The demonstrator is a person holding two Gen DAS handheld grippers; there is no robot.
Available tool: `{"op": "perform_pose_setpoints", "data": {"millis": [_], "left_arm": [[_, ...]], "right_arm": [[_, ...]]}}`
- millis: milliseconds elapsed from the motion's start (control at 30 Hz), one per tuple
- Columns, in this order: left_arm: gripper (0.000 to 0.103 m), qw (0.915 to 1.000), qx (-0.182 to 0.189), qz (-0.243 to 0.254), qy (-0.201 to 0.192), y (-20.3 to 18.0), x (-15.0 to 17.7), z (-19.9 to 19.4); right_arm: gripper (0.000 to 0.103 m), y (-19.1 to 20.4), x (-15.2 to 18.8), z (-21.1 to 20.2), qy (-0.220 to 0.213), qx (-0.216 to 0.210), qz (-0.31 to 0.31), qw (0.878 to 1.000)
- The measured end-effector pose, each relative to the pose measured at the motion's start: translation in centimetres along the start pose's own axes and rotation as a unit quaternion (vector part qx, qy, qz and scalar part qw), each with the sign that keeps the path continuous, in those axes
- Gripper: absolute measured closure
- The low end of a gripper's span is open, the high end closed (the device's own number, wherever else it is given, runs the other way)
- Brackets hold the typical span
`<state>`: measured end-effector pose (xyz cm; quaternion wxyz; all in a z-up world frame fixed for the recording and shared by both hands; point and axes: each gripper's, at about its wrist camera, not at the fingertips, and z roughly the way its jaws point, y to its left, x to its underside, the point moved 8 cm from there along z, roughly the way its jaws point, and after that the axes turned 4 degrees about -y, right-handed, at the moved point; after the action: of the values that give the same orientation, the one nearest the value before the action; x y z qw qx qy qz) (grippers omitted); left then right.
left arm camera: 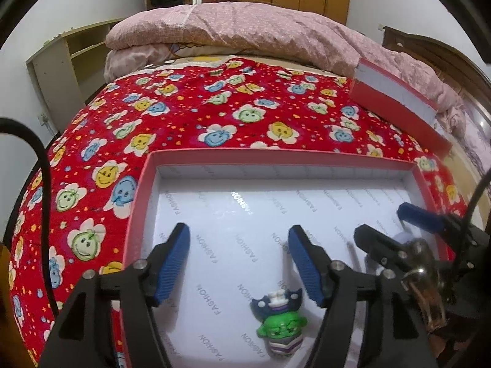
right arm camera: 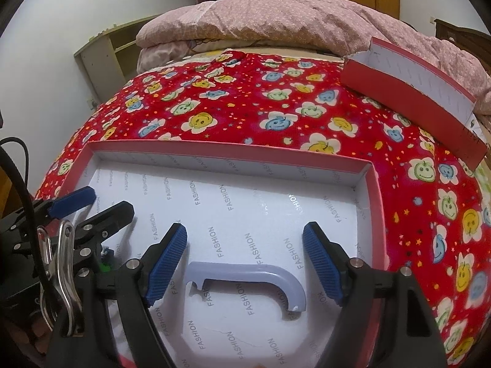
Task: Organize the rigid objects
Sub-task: 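Lift both grippers out of the box back toward the pile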
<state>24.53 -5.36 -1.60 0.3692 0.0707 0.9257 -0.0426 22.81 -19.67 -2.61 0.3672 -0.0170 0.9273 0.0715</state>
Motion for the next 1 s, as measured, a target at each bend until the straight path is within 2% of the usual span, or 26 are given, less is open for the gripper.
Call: {"op": "perform_pose_setpoints", "data": {"millis": [267, 533, 800, 1000], "left_arm": [[0.028, 0.9999, -0.009, 0.001, -0.006, 0.4, 0.0, -0.3], [0.027, 1.0, 0.001, -0.005, -0.006, 0.8, 0.5, -1.5], [0.027, 0.9995, 0.007, 0.007, -0.029, 0.8, 0.7, -4.9], [0.027, 0.999, 0.01, 0.015, -0.041, 0.9, 1.7, -7.7]], "right_arm": [[0.02, 0.1, 0.0, -0.1, -0.005, -0.002, -0.003, 1.0], [0.015, 0.1, 0.1, -0.7, -0.014, -0.01, 0.002, 1.0], [0.015, 1.4, -0.2, -3.7, -0.042, -0.019, -0.023, 0.999], [0.015, 1.9, 0.5, -6.1, -0.048, -0.032, -0.019, 0.998]]}}
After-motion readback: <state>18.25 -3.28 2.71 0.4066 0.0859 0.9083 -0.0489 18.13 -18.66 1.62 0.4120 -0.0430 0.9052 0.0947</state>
